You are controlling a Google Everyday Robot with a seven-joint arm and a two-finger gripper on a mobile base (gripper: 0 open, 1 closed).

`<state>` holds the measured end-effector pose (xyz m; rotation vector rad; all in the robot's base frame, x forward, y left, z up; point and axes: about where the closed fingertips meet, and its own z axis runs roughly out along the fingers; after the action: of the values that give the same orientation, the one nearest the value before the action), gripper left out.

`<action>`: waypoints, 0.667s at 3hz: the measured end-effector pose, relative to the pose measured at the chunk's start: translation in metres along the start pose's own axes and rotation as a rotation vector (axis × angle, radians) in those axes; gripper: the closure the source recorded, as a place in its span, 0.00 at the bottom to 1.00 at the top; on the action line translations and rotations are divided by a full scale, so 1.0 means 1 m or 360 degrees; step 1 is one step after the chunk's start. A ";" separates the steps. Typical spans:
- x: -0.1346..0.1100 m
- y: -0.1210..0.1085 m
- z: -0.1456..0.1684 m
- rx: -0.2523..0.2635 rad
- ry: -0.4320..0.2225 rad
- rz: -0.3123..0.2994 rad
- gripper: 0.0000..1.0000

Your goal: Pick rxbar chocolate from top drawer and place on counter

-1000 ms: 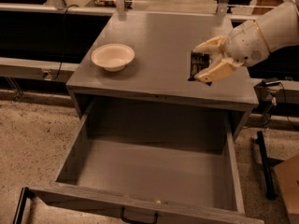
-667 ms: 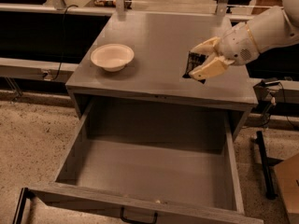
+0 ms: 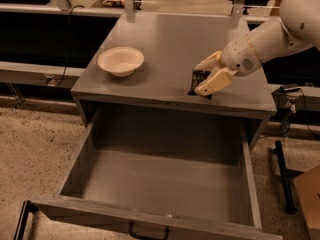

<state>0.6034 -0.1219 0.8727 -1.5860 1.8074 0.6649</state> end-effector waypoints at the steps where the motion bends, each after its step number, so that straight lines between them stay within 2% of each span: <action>1: -0.001 0.000 0.003 -0.0007 -0.0001 -0.0001 0.11; 2: -0.002 0.000 0.004 -0.0009 -0.0002 -0.0006 0.00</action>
Offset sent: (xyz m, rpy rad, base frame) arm -0.0007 0.0013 0.0015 -0.0006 -0.0054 0.0039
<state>0.6039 -0.1178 0.8711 -1.5918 1.8028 0.6698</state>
